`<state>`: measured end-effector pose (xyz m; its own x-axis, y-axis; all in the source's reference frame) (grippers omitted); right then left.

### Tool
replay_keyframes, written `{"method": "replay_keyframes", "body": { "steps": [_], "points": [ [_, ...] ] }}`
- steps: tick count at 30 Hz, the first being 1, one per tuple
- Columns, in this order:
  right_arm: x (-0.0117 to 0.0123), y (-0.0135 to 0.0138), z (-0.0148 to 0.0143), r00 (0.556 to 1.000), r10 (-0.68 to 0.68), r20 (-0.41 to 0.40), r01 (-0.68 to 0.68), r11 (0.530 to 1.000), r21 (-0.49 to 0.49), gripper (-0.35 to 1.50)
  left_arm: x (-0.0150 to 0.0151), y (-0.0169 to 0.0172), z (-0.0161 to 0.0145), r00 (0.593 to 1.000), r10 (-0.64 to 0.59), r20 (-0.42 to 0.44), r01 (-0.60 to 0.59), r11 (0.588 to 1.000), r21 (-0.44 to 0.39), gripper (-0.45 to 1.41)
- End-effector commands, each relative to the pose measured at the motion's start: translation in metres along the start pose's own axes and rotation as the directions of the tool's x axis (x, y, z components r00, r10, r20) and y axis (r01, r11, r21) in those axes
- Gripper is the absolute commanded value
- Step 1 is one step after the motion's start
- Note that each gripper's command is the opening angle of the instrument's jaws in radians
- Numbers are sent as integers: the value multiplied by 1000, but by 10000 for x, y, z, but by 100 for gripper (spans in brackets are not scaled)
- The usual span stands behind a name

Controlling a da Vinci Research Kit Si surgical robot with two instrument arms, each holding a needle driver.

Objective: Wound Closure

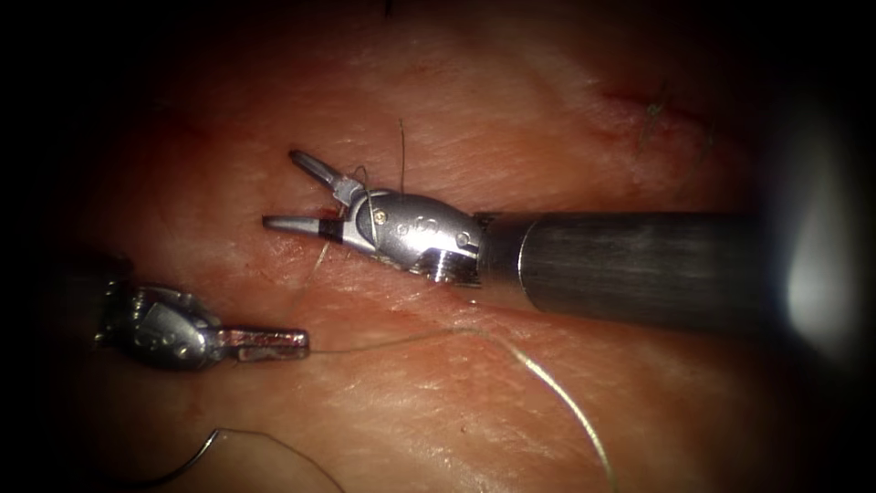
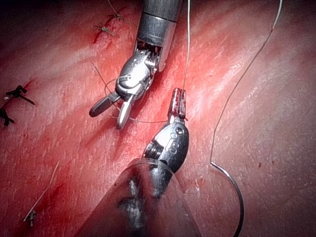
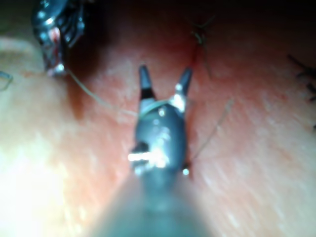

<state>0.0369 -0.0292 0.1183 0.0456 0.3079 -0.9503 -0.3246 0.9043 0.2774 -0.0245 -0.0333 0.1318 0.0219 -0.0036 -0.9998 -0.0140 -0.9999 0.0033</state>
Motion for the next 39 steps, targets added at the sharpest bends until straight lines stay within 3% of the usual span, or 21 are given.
{"method": "replay_keyframes", "body": {
  "steps": [1,5,10,17,22,26,39],
  "points": [
    [-9,-5,7,1000,-4,7,4,1000,9,84,1,2,11,1000,5,-5,-5,1000,-8,-45],
    [-16,-12,5,999,-16,31,15,999,35,86,35,-10,39,1000,19,-3,-19,999,-37,-45],
    [-28,-30,3,998,-38,53,32,995,97,93,50,-36,49,1000,30,6,-30,997,-73,-45],
    [-43,-65,-3,996,-74,53,62,979,193,84,63,-102,60,999,54,6,-53,995,-81,-45],
    [-37,-73,-18,996,-73,45,62,975,213,81,33,-143,64,998,56,22,-54,996,-75,-45],
    [-34,-76,-32,996,-72,44,60,972,227,78,-10,-173,57,997,67,46,-64,995,-71,-45],
    [-9,-77,-40,999,-43,-5,43,975,219,76,-87,-188,44,995,81,64,-77,994,-73,-45]
  ]
}}
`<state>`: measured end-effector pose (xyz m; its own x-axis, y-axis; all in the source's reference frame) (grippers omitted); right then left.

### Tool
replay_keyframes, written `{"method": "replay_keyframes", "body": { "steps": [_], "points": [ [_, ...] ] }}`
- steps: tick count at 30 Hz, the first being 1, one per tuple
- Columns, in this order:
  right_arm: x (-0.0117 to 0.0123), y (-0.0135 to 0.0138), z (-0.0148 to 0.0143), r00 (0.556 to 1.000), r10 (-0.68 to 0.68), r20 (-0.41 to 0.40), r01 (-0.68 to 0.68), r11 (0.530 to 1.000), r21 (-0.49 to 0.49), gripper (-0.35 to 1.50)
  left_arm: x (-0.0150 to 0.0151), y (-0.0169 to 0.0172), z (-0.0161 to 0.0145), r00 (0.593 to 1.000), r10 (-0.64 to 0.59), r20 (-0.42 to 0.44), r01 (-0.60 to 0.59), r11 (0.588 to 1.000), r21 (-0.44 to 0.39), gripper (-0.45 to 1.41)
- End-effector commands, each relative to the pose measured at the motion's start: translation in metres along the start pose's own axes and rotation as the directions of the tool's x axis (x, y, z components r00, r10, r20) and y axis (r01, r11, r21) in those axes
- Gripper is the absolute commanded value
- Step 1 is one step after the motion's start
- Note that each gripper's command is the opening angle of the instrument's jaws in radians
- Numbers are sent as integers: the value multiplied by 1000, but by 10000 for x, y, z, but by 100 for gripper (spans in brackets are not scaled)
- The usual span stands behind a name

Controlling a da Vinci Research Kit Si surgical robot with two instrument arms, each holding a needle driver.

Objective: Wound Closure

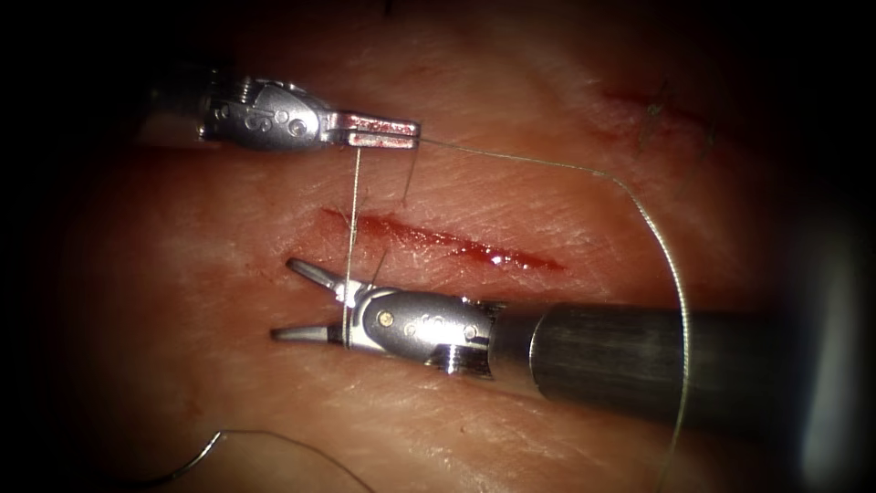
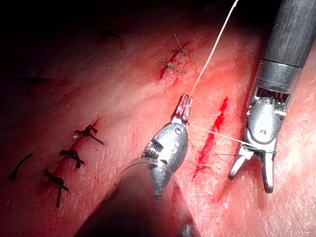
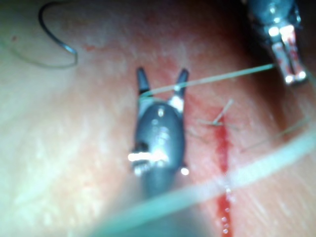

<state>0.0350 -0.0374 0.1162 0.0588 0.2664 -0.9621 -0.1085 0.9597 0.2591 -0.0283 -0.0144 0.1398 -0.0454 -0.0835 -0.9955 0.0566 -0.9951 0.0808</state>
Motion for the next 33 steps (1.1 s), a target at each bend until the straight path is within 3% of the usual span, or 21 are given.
{"method": "replay_keyframes", "body": {
  "steps": [1,9,21,27,33],
  "points": [
    [0,-2,5,1000,4,-7,-4,1000,1,76,-13,-3,6,1000,-2,1,2,1000,0,-45],
    [5,-3,7,1000,7,-28,-7,1000,2,73,-44,0,15,1000,-7,17,7,1000,4,-45],
    [29,13,-9,990,39,-132,-47,997,-61,71,-96,43,13,999,-33,9,32,999,24,-45],
    [40,26,-24,987,29,-156,-48,992,-118,71,-94,59,2,999,-44,-2,44,998,33,-45],
    [34,37,-32,990,31,-140,-54,986,-157,71,-73,84,-12,999,-47,-7,47,998,38,-45]
  ]
}}
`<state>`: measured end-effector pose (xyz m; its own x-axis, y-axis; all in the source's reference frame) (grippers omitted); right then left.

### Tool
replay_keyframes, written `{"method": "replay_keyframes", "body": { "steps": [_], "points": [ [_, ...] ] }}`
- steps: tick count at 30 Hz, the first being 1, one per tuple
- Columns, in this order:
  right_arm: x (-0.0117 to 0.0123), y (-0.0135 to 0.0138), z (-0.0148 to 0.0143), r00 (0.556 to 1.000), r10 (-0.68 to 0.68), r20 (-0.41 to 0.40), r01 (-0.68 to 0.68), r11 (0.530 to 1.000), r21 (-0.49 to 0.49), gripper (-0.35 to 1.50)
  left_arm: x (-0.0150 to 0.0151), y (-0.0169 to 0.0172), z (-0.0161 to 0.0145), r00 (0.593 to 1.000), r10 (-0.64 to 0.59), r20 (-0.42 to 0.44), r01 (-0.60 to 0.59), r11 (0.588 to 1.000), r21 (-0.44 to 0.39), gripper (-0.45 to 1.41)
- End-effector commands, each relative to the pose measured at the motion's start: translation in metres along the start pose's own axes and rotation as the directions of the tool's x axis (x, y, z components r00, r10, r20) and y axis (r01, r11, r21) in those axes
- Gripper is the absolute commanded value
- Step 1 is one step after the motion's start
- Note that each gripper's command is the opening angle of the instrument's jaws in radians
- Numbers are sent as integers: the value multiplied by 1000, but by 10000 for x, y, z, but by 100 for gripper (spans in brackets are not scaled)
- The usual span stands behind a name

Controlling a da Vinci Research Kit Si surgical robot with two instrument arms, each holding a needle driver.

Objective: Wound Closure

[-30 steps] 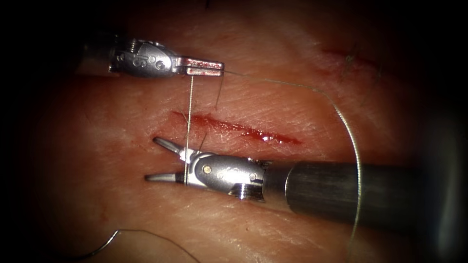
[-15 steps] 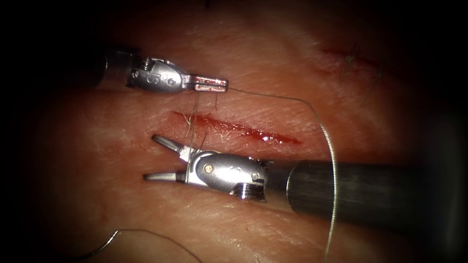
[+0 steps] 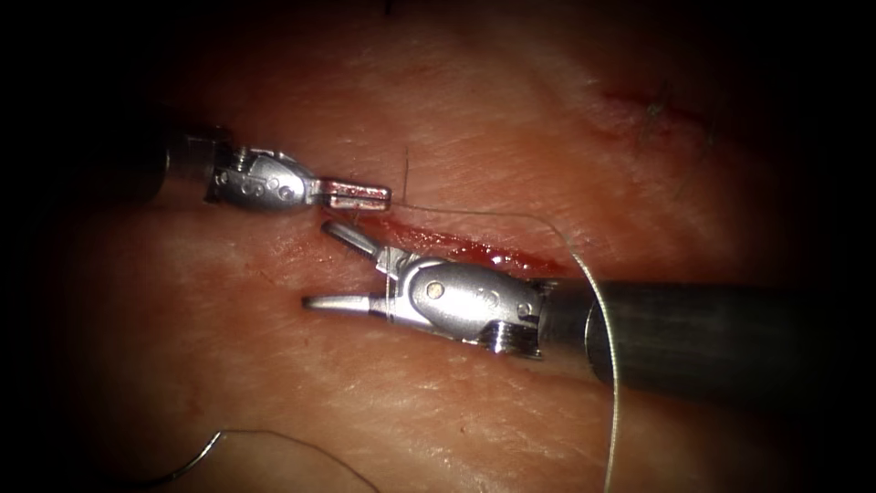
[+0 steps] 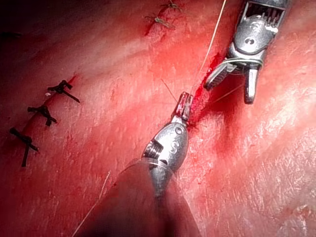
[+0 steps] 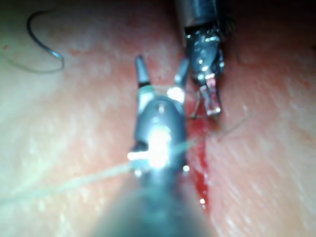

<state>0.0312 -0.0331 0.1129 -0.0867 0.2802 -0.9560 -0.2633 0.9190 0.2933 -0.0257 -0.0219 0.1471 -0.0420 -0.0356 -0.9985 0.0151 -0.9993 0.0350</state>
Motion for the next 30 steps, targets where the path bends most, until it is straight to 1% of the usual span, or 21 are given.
{"method": "replay_keyframes", "body": {
  "steps": [1,7,12,15,17,21,25,30],
  "points": [
    [-8,3,3,1000,1,3,-1,1000,-10,71,0,8,2,1000,-2,-2,2,1000,2,-45],
    [-7,11,3,1000,4,6,-3,1000,-25,71,28,32,-5,1000,-11,-16,11,1000,13,-45],
    [-9,14,3,1000,3,8,-3,1000,-29,71,40,47,-14,998,-31,-47,33,999,37,-45],
    [-8,15,3,1000,3,9,-3,999,-32,71,47,58,-18,998,-36,-46,37,999,37,-45],
    [-8,17,4,1000,4,10,-4,999,-36,71,57,72,-21,998,-35,-47,37,999,40,-45],
    [-9,19,7,1000,4,11,-3,999,-40,71,71,88,-18,998,-35,-45,37,998,46,-45],
    [-9,20,8,1000,4,12,-4,999,-40,71,73,93,-17,998,-39,-46,41,998,44,-45],
    [-9,22,6,1000,5,13,-4,999,-43,69,66,101,-18,998,-48,-44,49,998,44,-45]
  ]
}}
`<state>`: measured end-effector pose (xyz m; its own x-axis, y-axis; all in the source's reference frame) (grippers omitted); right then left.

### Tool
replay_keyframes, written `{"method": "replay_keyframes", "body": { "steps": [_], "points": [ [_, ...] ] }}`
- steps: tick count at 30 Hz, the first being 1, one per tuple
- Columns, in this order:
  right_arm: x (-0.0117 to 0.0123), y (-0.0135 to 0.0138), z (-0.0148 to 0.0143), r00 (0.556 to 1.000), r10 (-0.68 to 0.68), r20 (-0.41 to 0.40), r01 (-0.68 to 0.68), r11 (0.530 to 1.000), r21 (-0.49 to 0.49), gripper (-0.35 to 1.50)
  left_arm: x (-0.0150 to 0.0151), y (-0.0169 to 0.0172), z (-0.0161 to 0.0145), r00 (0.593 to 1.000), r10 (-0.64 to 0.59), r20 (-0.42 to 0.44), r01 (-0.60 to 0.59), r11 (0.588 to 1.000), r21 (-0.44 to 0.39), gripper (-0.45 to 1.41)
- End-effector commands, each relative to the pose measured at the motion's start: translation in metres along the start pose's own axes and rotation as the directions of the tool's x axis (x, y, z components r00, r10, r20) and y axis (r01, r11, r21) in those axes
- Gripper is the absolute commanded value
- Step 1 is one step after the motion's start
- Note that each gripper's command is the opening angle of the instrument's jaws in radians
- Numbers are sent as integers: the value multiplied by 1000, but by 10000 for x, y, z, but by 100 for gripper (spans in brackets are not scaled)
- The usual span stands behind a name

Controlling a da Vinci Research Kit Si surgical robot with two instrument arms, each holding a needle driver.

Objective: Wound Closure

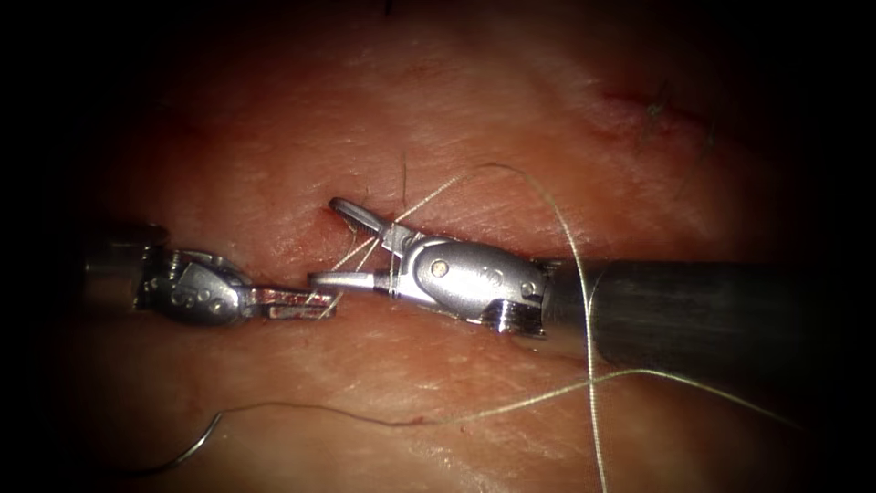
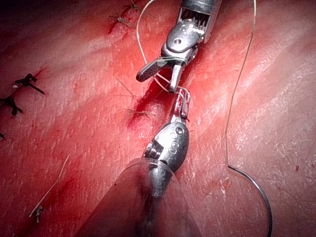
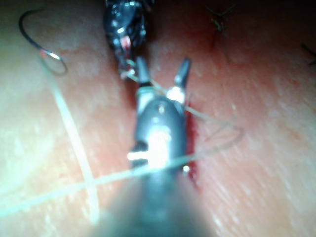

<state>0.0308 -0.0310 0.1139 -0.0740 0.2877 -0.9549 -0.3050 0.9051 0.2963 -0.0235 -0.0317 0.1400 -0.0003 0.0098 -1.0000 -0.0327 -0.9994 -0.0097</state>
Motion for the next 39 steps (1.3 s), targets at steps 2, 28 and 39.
{"method": "replay_keyframes", "body": {
  "steps": [2,28,39],
  "points": [
    [-5,0,2,1000,1,2,-1,1000,-12,68,-12,11,6,1000,-14,2,14,1000,0,-45],
    [-25,18,-24,966,192,175,-107,908,-406,73,-17,-15,54,999,-36,14,35,999,24,-45],
    [-73,32,-16,945,241,222,-114,877,-467,78,-44,-41,60,996,-72,49,71,997,18,-45]
  ]
}}
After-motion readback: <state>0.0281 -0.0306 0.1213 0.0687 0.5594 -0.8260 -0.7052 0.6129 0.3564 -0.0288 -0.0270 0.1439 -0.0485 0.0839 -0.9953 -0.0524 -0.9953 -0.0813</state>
